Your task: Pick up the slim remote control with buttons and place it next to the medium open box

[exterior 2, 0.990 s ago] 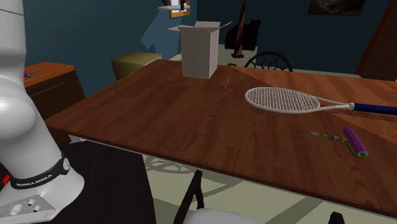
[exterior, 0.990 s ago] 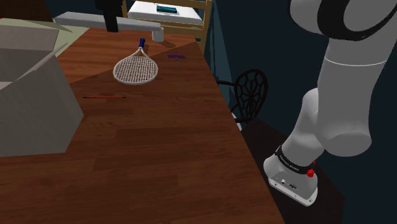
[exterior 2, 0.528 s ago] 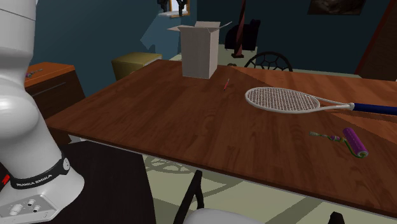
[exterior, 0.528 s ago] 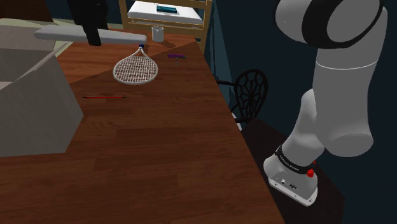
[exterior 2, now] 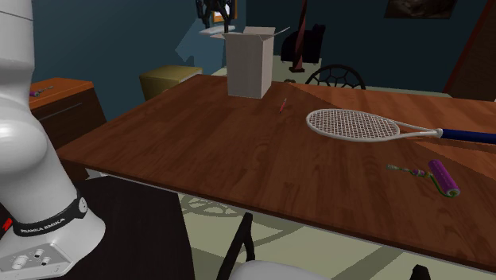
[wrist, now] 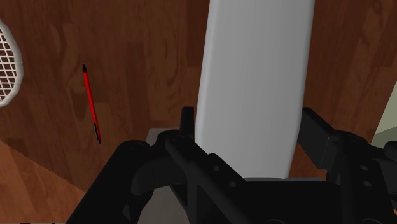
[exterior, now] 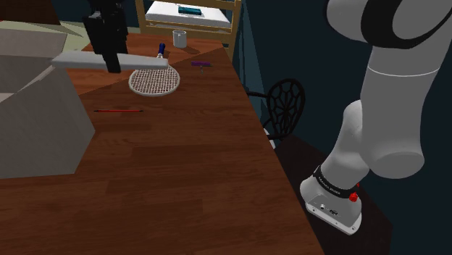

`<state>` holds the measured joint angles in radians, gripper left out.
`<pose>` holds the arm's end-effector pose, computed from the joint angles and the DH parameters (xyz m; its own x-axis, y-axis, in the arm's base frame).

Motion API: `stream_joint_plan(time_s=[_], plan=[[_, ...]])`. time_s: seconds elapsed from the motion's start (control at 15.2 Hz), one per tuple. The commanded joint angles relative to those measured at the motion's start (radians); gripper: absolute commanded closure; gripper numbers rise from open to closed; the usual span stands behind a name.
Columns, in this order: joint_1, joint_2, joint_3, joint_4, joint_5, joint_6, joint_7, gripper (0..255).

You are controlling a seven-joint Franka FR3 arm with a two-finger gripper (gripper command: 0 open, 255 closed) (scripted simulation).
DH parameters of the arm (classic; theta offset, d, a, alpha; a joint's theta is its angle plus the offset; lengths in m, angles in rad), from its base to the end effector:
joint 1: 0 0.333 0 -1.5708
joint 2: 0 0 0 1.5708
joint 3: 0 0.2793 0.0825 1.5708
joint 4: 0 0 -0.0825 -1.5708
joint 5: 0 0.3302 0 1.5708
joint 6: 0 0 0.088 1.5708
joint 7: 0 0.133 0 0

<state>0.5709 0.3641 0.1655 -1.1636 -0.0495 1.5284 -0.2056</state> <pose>0.4536 0.3779 0.5304 0.5987 0.8010 0.0070 0.8010 -0.5986 -0.0080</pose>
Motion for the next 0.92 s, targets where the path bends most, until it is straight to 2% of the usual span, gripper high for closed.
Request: stream_joint_plan(time_s=[0.0,0.86], plan=[[-0.003,-0.013,0.0,-0.046,0.002,0.034,0.0,255],[-0.013,-0.049,-0.002,-0.275,0.007,0.227,-0.002,255]])
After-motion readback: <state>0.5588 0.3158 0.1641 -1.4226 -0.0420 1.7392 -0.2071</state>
